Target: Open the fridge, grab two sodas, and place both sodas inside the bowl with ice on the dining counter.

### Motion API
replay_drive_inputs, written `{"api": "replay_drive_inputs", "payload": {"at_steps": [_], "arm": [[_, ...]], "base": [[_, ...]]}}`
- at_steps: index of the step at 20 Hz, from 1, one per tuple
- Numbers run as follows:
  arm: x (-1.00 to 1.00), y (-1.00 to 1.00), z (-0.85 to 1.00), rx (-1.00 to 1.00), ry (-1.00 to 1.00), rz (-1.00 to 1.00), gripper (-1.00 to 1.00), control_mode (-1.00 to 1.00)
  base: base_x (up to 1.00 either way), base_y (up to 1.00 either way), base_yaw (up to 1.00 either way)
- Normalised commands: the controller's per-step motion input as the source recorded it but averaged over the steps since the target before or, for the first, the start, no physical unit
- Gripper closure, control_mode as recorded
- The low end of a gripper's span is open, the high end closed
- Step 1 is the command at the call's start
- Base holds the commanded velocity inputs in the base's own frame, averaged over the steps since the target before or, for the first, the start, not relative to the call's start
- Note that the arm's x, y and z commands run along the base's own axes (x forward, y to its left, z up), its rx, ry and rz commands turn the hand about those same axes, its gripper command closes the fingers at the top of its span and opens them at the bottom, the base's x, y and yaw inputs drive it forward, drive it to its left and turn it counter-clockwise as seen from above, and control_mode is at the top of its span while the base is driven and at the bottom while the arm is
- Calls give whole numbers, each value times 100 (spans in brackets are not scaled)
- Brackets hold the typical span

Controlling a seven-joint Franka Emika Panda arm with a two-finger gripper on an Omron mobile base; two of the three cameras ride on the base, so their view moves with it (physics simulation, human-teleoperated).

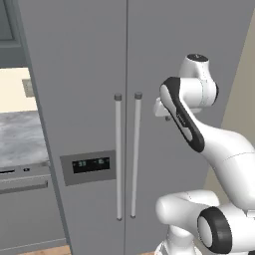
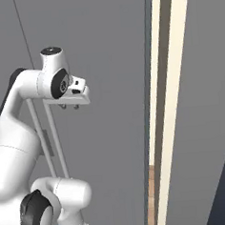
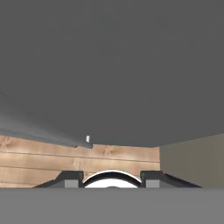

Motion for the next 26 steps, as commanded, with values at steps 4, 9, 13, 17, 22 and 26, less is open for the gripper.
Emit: {"api": "replay_drive_inputs", "payload": {"at_steps": [4, 9, 13, 17, 22, 26], "arm": [[-3, 0, 0, 0, 0, 0, -100, 100], [0, 0, 0, 0, 0, 0, -100, 100], [0, 0, 0, 0, 0, 0, -100, 100], [0, 0, 0, 0, 0, 0, -100, 100], [0, 0, 0, 0, 0, 0, -100, 100], [0, 0, 0, 0, 0, 0, -100, 100]], "base": [[-20, 0, 0], [-22, 19, 1], [-51, 28, 0], [-81, 30, -2], [-78, 29, -1], [-37, 49, 0]]}}
